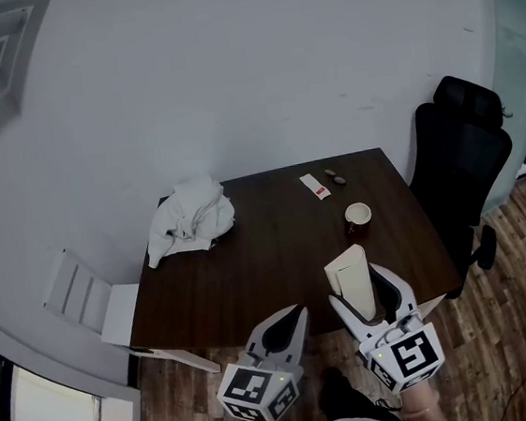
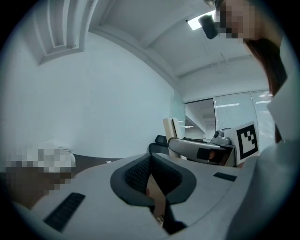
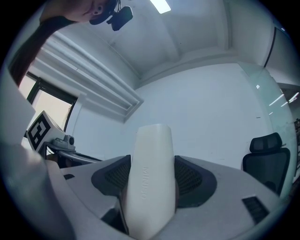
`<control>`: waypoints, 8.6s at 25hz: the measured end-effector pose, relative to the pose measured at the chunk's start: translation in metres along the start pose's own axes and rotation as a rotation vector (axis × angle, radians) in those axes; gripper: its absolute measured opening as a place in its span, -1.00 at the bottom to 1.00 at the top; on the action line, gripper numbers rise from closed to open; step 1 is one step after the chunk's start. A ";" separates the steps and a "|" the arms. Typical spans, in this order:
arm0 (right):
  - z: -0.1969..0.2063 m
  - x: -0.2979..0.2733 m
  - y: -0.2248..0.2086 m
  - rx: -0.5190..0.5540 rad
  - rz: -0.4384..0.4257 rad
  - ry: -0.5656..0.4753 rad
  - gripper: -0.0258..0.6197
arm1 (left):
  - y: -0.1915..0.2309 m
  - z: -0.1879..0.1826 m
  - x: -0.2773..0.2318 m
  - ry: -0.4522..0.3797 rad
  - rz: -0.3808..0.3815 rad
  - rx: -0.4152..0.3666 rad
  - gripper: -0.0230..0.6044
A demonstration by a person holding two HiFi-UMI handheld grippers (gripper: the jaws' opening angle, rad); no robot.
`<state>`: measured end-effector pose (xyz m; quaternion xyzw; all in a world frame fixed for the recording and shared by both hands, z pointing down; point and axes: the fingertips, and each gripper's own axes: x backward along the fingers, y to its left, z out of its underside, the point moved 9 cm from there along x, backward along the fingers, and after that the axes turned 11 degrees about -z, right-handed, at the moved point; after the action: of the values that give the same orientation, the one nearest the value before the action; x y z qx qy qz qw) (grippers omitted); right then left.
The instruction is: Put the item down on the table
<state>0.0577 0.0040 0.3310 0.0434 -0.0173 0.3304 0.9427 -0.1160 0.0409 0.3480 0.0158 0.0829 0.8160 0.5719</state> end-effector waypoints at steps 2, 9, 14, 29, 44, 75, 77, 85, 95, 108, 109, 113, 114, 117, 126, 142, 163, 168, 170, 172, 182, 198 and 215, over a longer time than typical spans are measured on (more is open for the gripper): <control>0.003 -0.016 -0.017 0.000 -0.004 0.001 0.00 | 0.008 -0.002 -0.021 0.000 0.001 -0.002 -0.87; 0.013 -0.068 -0.071 -0.006 -0.016 0.021 0.00 | 0.038 -0.012 -0.089 0.016 -0.009 -0.009 -0.87; 0.019 -0.101 -0.105 0.011 -0.031 0.039 0.00 | 0.059 -0.017 -0.131 0.022 -0.026 -0.010 -0.87; 0.043 -0.163 -0.151 0.152 -0.116 0.125 0.00 | 0.091 -0.024 -0.184 0.029 -0.084 -0.002 -0.87; 0.089 -0.205 -0.155 0.256 -0.164 0.313 0.00 | 0.127 -0.033 -0.214 0.048 -0.021 -0.037 -0.87; 0.259 -0.267 -0.140 0.099 -0.396 0.747 -0.01 | 0.236 -0.025 -0.243 0.089 -0.067 0.016 -0.87; 0.266 -0.271 -0.143 0.106 -0.401 0.769 -0.01 | 0.240 -0.028 -0.246 0.086 -0.075 0.018 -0.87; 0.287 -0.285 -0.159 0.165 -0.410 0.832 -0.01 | 0.250 -0.028 -0.255 0.095 -0.091 0.027 -0.87; 0.309 -0.297 -0.169 0.237 -0.432 0.884 0.00 | 0.256 -0.023 -0.265 0.113 -0.089 0.028 -0.87; 0.335 -0.299 -0.184 0.184 -0.443 0.935 0.00 | 0.259 -0.016 -0.271 0.131 -0.079 0.031 -0.87; 0.336 -0.299 -0.185 0.178 -0.445 0.934 0.00 | 0.259 -0.015 -0.272 0.131 -0.077 0.032 -0.87; 0.338 -0.300 -0.189 0.143 -0.457 0.933 0.01 | 0.260 -0.014 -0.274 0.140 -0.074 0.034 -0.87; 0.338 -0.300 -0.190 0.131 -0.458 0.939 0.01 | 0.260 -0.014 -0.275 0.141 -0.071 0.034 -0.87; 0.339 -0.302 -0.192 0.098 -0.456 0.955 0.02 | 0.258 -0.015 -0.276 0.149 -0.066 0.035 -0.87; 0.344 -0.303 -0.197 0.025 -0.444 0.974 0.05 | 0.260 -0.011 -0.278 0.150 -0.046 0.040 -0.87; 0.299 -0.300 -0.197 -0.018 -0.284 0.781 -0.05 | 0.250 -0.016 -0.272 0.138 -0.029 0.032 -0.87; 0.212 -0.275 -0.198 -0.094 -0.045 0.486 -0.55 | 0.222 -0.016 -0.261 0.137 -0.005 0.038 -0.87; 0.192 -0.263 -0.192 -0.075 -0.026 0.419 -0.73 | 0.211 -0.019 -0.256 0.132 0.003 0.029 -0.87; 0.185 -0.259 -0.190 -0.065 -0.022 0.399 -0.77 | 0.207 -0.019 -0.253 0.131 0.003 0.026 -0.87; 0.177 -0.254 -0.188 -0.069 -0.020 0.387 -0.80 | 0.203 -0.018 -0.250 0.131 0.002 0.027 -0.87; 0.153 -0.220 -0.178 -0.103 -0.012 0.331 -0.90 | 0.172 -0.015 -0.231 0.126 -0.006 0.020 -0.87; 0.109 -0.159 -0.179 -0.222 0.017 0.137 -0.90 | 0.116 -0.006 -0.197 0.114 -0.061 -0.005 -0.87; 0.060 -0.144 -0.164 -0.115 0.070 0.076 -0.90 | 0.112 -0.021 -0.193 0.092 0.015 -0.052 -0.87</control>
<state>0.0474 -0.2189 0.3704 -0.0238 -0.0018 0.3633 0.9314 -0.1559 -0.1793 0.3578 -0.0362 0.0878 0.8220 0.5615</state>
